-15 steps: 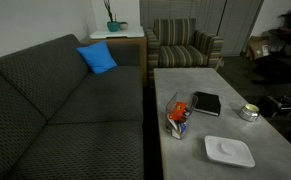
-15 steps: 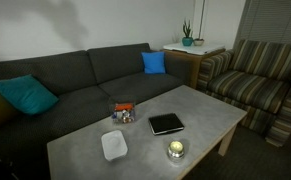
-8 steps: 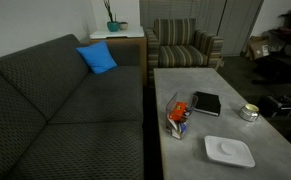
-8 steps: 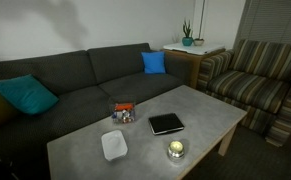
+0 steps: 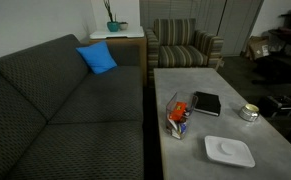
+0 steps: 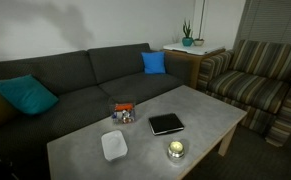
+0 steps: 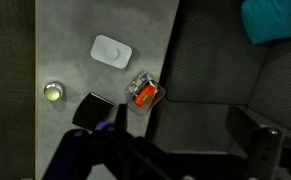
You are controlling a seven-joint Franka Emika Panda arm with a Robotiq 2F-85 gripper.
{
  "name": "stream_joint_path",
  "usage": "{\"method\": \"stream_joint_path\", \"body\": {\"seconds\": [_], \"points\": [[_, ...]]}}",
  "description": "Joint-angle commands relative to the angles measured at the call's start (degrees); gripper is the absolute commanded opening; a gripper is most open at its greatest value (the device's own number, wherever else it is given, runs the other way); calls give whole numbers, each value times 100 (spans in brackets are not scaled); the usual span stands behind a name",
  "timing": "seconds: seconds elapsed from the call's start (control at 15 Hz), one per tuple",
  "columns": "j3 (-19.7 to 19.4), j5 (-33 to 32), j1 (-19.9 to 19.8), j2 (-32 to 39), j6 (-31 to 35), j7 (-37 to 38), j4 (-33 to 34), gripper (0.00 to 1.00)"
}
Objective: Put the white lid on the storage bowl then push the button on the lid
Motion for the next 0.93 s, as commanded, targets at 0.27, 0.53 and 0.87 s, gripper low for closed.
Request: {"method": "stream_joint_path", "body": {"seconds": [0.27, 0.53, 0.87], "points": [[49, 242, 116, 1223, 754, -571, -8, 100], [160, 208, 177, 1697, 707, -540, -18, 100], [178, 420, 186, 1865, 190, -637, 86, 100]]}}
